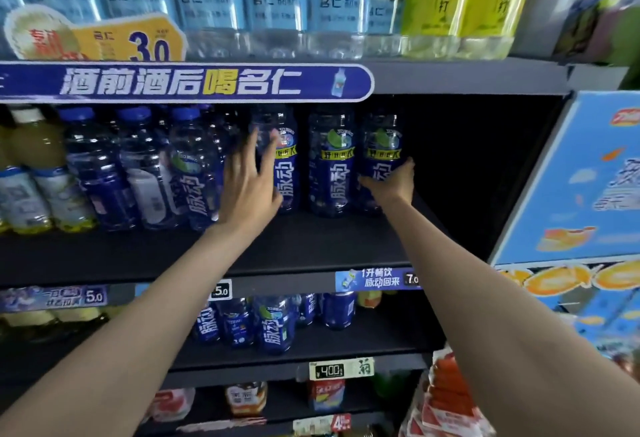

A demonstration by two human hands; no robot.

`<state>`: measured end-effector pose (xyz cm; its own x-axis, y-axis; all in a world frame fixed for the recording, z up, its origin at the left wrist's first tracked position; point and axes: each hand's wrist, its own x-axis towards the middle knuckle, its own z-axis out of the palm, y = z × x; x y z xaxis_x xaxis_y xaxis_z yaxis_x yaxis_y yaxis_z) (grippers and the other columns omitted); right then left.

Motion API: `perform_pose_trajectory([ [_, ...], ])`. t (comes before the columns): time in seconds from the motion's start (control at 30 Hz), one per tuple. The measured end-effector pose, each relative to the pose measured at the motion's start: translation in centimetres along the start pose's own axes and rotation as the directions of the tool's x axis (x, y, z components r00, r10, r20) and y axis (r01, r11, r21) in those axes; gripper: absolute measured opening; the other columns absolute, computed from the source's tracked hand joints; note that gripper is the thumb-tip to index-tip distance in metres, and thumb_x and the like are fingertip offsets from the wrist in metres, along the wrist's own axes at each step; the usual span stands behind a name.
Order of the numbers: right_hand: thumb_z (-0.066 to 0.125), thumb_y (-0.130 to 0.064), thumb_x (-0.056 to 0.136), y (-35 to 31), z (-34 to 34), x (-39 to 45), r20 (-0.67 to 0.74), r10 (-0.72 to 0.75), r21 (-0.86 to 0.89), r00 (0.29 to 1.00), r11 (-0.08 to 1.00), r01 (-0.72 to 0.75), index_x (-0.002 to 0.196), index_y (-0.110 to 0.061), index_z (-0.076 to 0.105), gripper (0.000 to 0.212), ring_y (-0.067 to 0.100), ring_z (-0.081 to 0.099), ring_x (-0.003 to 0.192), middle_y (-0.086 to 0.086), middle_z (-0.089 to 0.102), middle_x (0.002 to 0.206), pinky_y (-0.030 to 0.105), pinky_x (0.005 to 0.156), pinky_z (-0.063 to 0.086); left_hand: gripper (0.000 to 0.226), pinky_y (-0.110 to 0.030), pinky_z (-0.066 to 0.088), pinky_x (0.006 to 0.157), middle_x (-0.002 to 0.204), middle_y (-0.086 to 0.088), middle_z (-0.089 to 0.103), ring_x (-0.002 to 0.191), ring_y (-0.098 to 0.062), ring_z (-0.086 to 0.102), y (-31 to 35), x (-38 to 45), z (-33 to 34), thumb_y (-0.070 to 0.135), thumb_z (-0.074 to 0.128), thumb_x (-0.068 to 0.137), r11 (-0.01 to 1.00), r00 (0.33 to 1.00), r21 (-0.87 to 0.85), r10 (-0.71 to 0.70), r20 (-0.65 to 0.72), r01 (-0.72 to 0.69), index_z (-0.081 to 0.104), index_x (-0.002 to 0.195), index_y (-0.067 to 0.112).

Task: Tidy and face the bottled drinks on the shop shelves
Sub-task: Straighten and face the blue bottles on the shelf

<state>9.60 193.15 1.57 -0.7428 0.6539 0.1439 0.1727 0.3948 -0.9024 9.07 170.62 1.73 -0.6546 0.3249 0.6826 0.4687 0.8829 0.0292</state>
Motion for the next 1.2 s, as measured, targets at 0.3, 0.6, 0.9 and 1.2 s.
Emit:
perform_pose_trajectory([
  [0.3, 0.085, -0.038, 0.065, 1.2, -1.1, -3.3, -0.040, -0.091, -0.067, 0.995, 0.994, 0.088, 0.147, -0.009, 0.013, 0.113, 0.033, 0.025, 0.137, 0.015, 0.022, 0.147, 0.047, 0.109, 0.032, 0.095, -0.033, 0.018, 0.114, 0.155, -0.008, 0.011, 0.142, -0.024, 0.017, 4.3, -0.2, 2.4, 0.030, 0.072, 0.080, 0.870, 0.948, -0.492, 0.173, 0.268, -0.020, 0.008, 0.149, 0.016],
  [0.6, 0.087, -0.028, 0.063, -1.2, -3.0, -6.3, -0.093, -0.258, 0.014, 0.962, 0.965, 0.261, 0.136, -0.008, 0.031, 0.094, 0.026, 0.051, 0.120, 0.011, 0.048, 0.135, 0.033, 0.093, 0.044, 0.102, -0.027, 0.021, 0.109, 0.154, -0.005, 0.021, 0.140, -0.015, 0.023, 4.5, -1.9, -0.1, 0.032, 0.074, 0.077, 0.668, 0.910, -0.711, 0.122, 0.396, 0.220, 0.003, 0.149, 0.021],
  [0.9, 0.079, -0.052, 0.061, -3.1, -4.1, -14.3, 0.086, -0.138, 0.307, 0.987, 0.946, 0.106, 0.109, -0.021, 0.052, 0.063, 0.013, 0.065, 0.090, -0.002, 0.065, 0.106, 0.029, 0.074, 0.054, 0.050, -0.024, 0.049, 0.090, 0.104, 0.009, 0.069, 0.100, -0.009, 0.064, 2.4, -5.8, -7.1, 0.035, 0.077, 0.069, 0.289, 0.587, -0.707, 0.404, 0.701, 0.645, 0.054, 0.112, 0.026],
  [1.2, 0.068, -0.057, 0.076, -6.5, -3.4, -20.4, 0.486, -0.016, 0.299, 0.874, 0.942, -0.149, 0.102, -0.013, 0.067, 0.051, 0.022, 0.069, 0.091, 0.004, 0.073, 0.096, 0.043, 0.089, 0.054, 0.065, -0.030, 0.051, 0.081, 0.105, 0.000, 0.067, 0.090, -0.015, 0.065, -0.5, -9.5, -12.9, 0.030, 0.082, 0.062, 0.302, 0.680, -0.655, 0.030, 0.732, 0.692, 0.052, 0.117, 0.017],
])
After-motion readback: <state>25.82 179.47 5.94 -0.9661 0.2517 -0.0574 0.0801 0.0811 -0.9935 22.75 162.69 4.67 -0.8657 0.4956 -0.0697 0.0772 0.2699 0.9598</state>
